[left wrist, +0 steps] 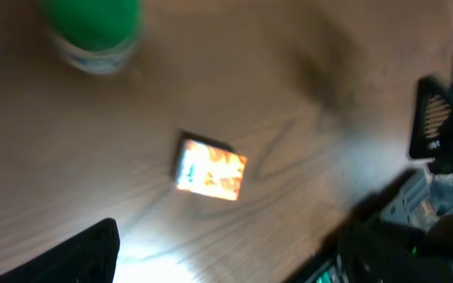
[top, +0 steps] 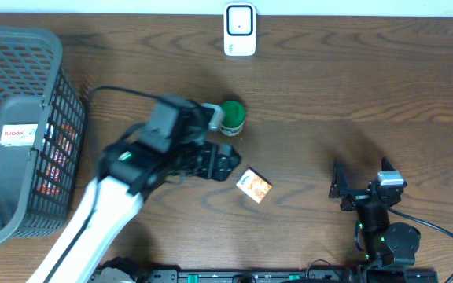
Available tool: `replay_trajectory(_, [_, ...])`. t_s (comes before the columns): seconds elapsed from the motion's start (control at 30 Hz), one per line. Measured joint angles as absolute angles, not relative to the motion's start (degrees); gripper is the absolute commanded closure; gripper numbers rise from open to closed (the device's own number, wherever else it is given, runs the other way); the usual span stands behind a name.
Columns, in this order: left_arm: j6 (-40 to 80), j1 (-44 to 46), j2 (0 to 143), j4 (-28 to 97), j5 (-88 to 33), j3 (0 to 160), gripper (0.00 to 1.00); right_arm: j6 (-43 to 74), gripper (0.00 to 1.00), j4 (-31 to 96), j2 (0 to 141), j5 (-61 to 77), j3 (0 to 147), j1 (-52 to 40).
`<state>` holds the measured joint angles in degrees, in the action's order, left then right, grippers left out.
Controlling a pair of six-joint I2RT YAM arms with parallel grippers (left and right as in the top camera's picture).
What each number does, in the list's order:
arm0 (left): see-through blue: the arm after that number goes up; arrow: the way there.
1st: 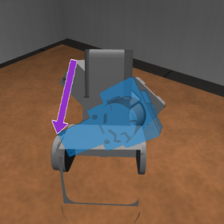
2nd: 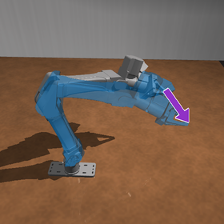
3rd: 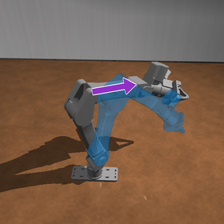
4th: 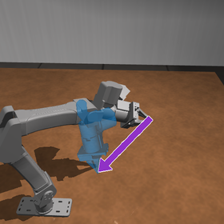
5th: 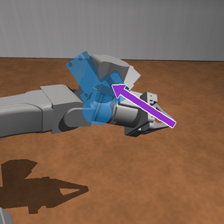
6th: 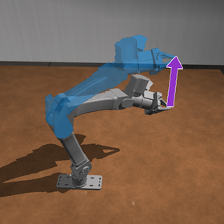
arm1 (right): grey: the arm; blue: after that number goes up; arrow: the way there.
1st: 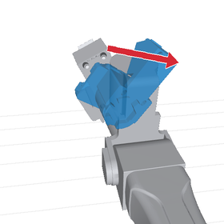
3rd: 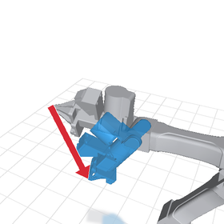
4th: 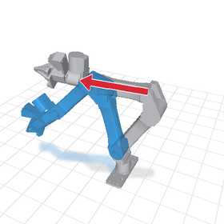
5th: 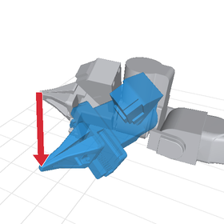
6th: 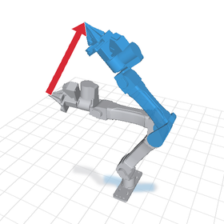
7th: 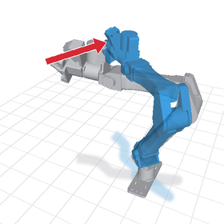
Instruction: Scan the item barcode
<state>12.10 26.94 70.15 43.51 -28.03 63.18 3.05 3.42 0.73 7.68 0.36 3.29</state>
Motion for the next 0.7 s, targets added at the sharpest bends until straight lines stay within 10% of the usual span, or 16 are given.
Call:
replay_trajectory(0.27, [12.1, 30.8, 58.9, 50.9, -26.6, 63.7, 0.14, 3.0, 0.01, 3.4, 0.7, 7.7, 0.4, 3.3])
replay_trajectory(0.43, [13.6, 39.5, 63.7, 44.6, -26.8, 58.3, 0.92, 3.0, 0.01, 3.4, 0.7, 7.7, 0.4, 3.3])
replay_trajectory(0.7, [22.5, 48.2, 77.9, 28.0, -26.9, 52.1, 0.92, 3.0, 0.01, 3.4, 0.7, 7.7, 0.4, 3.3])
